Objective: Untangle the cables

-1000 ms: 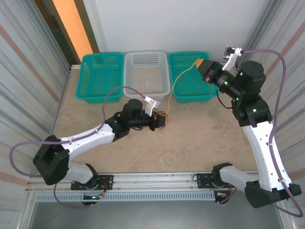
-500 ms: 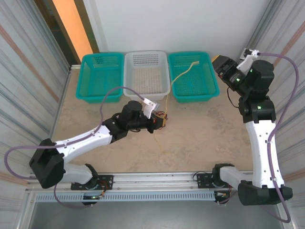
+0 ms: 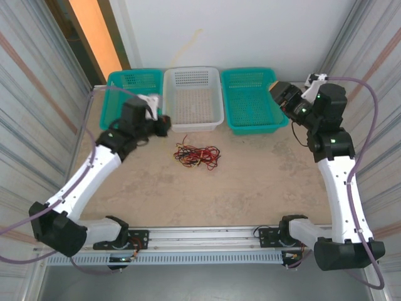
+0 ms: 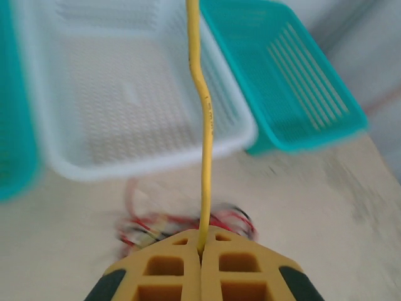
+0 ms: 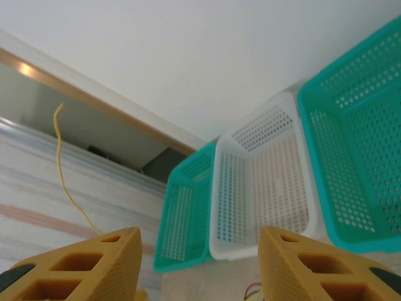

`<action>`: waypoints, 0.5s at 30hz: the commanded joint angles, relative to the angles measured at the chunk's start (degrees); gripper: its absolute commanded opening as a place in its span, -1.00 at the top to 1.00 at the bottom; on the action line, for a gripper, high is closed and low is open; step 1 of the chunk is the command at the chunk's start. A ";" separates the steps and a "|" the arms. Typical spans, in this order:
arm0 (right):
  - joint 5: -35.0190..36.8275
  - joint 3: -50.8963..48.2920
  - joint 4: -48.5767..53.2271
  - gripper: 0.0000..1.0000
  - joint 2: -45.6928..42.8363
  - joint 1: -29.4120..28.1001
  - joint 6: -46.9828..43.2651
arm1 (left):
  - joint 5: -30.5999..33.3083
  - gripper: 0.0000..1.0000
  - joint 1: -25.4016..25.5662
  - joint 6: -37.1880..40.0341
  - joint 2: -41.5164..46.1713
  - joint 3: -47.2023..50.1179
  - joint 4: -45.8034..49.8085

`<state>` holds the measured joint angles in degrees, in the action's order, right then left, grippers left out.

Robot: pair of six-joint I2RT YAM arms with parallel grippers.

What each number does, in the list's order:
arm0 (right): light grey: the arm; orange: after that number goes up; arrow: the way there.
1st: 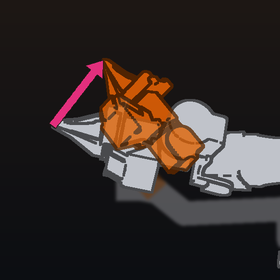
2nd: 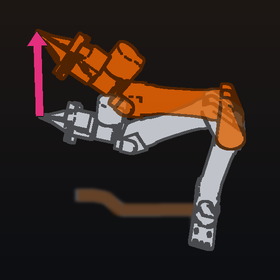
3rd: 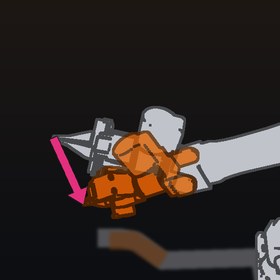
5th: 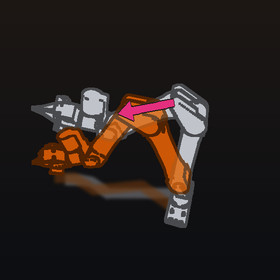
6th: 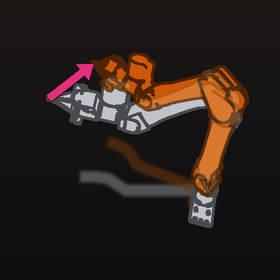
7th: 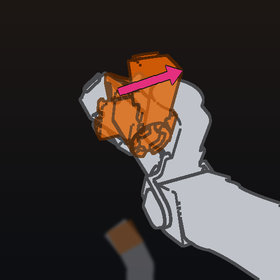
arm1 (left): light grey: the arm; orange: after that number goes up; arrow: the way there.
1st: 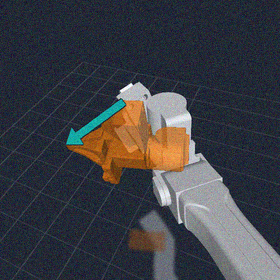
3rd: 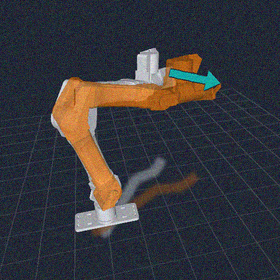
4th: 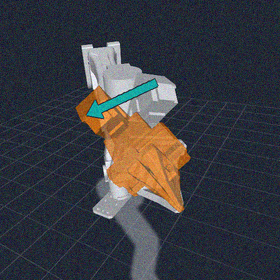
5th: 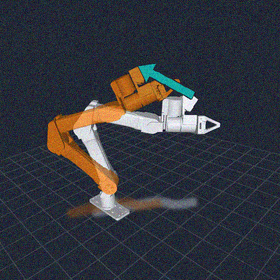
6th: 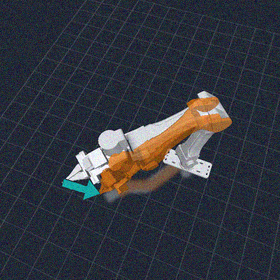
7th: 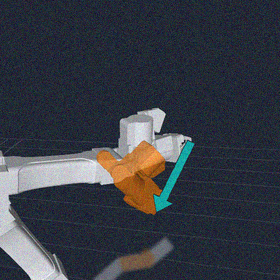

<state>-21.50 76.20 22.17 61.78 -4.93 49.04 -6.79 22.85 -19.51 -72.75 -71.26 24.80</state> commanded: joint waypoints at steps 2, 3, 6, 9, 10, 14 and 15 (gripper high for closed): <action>3.13 -1.60 1.86 -0.02 -1.96 -5.00 -4.18 | 1.28 1.00 -7.88 4.34 -7.41 -9.98 9.10; 3.89 -2.04 2.06 -0.02 -2.31 -6.32 -4.70 | 1.29 1.00 -9.69 5.00 -9.49 -12.33 10.16; 5.44 -3.27 2.72 -0.03 -2.72 -9.02 -5.84 | -2.32 1.00 -14.39 5.80 -14.49 -17.42 11.18; 5.77 -4.44 3.16 -0.01 -2.72 -10.31 -6.26 | -2.99 1.00 -18.14 6.79 -19.62 -21.69 12.43; 5.76 -5.01 3.19 -0.01 -2.71 -10.53 -6.29 | -3.66 1.00 -19.33 6.95 -21.50 -22.97 13.08; 5.77 -7.44 2.62 0.01 -3.01 -10.89 -6.21 | -5.91 1.00 -22.77 7.53 -27.80 -26.06 13.79; 5.80 -7.92 2.53 0.01 -2.94 -10.97 -6.20 | -6.14 1.00 -23.20 7.73 -28.88 -26.16 13.33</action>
<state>-16.71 69.54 24.53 59.72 -15.42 44.34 -10.31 0.86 -13.80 -99.55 -95.11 36.18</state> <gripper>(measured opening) 0.495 0.061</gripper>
